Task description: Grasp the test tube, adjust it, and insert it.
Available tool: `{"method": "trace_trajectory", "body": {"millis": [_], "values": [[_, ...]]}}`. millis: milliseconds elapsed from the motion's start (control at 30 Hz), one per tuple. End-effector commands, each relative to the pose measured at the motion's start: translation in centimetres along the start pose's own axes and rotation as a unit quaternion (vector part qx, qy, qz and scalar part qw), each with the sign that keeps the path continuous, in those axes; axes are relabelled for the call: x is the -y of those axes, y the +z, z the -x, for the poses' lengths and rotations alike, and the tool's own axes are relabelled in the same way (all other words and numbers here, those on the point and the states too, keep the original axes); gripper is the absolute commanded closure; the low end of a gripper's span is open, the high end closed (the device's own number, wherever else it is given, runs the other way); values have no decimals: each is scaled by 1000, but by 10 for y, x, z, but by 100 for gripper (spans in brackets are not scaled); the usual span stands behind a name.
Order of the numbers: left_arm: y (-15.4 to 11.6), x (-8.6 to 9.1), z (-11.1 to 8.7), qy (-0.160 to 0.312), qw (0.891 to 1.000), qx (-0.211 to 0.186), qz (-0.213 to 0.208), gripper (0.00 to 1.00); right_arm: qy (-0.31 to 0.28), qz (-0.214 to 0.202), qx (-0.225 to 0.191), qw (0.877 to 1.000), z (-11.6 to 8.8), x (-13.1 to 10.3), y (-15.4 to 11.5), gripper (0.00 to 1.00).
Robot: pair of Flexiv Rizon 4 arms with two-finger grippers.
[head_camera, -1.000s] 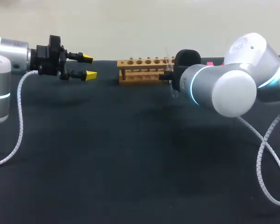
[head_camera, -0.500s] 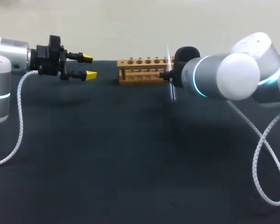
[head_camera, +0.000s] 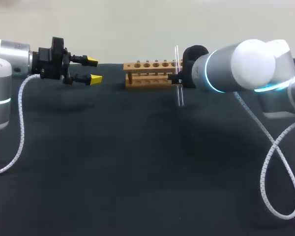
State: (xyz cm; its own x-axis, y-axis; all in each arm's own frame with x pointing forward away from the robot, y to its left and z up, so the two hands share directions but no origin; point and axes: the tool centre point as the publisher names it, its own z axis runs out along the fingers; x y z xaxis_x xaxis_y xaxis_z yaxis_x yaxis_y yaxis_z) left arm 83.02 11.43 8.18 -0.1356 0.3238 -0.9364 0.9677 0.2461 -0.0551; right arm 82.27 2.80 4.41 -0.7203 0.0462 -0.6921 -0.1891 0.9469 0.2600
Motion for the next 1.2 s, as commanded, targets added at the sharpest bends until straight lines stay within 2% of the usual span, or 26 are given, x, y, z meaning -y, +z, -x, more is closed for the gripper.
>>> {"method": "trace_trajectory", "body": {"millis": [33,667,1000,1200], "values": [[0,1,-1,1,1000,2,2,0,1,-4,-31,1000,1,0,1,100],[0,1,-1,1,1000,2,2,0,-3,13,-86,996,-4,2,1,100],[0,1,-1,1,1000,2,2,0,-3,16,-92,996,-6,1,2,100],[0,1,-1,1,1000,2,2,0,-3,5,-78,997,-5,2,-1,100]]}}
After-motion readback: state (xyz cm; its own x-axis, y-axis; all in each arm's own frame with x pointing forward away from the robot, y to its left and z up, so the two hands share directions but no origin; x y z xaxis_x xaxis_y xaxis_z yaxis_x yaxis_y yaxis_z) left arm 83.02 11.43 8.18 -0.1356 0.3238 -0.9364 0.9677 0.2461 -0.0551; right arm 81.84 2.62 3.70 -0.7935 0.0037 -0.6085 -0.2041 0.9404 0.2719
